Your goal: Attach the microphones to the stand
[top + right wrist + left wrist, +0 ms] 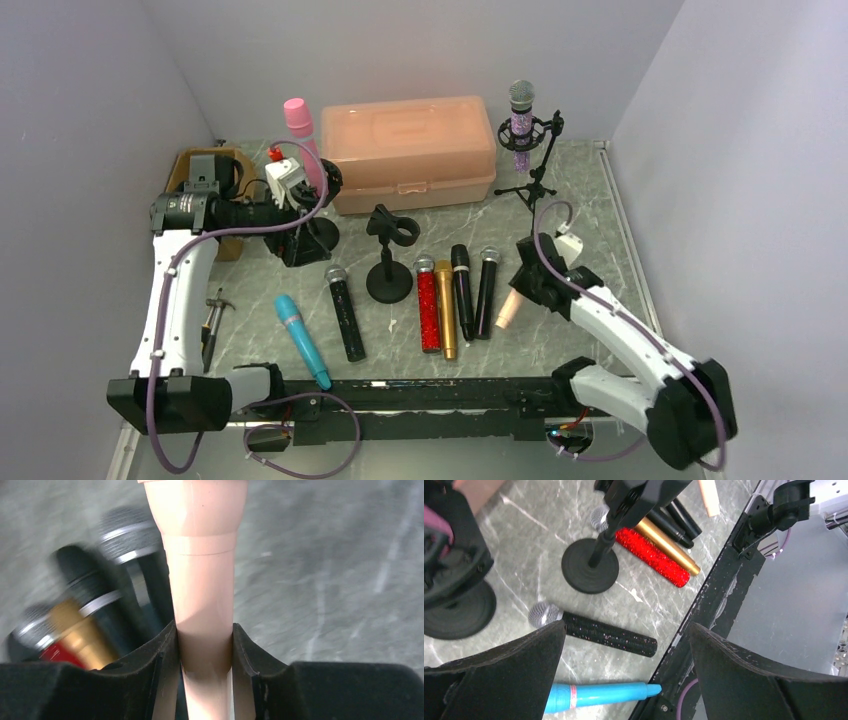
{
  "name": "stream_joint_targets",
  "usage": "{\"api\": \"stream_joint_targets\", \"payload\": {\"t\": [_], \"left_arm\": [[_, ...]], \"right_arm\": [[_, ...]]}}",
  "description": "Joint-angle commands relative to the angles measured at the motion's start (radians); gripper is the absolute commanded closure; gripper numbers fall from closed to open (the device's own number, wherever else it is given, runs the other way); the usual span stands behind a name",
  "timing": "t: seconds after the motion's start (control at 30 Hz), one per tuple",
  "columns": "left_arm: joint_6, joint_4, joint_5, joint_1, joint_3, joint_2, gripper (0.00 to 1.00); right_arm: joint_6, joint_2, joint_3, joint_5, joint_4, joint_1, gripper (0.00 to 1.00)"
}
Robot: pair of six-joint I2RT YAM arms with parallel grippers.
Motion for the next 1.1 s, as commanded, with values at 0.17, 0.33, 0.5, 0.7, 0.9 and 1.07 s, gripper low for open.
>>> {"api": "stream_joint_targets", "payload": {"t": [0.17,0.33,0.5,0.7,0.9,1.07], "left_arm": [[-0.148,0.079,0.035,-0.162,0.190,-0.013,0.01],[-0.312,0.200,0.023,-0.239,0.200,-0.030,0.01],[-0.352,0.148,0.028,-0.331,0.291,0.026,0.01],[-0.430,0.247,0.059,-0.342,0.249,-0.008,0.01],[-0.480,0.343,0.071,-0.342,0.214,-0.017,0.01],[-0.487,0.367,0.064,-0.342,0.206,0.012,0.01]], "right_arm": [[-0.090,-0.158,0.329,0.127,0.037,0.430,1.00],[-0.299,0.005,0.589,0.235,0.231,0.636,1.00],[-0.506,0.201,0.813,0.315,0.459,0.723,1.00],[-0.578,0.285,0.843,0.326,0.756,0.766,1.00],[-0.578,0.303,0.816,0.315,0.924,0.801,1.00],[-0.564,0.337,0.844,0.278,0.947,0.815,1.00]]}}
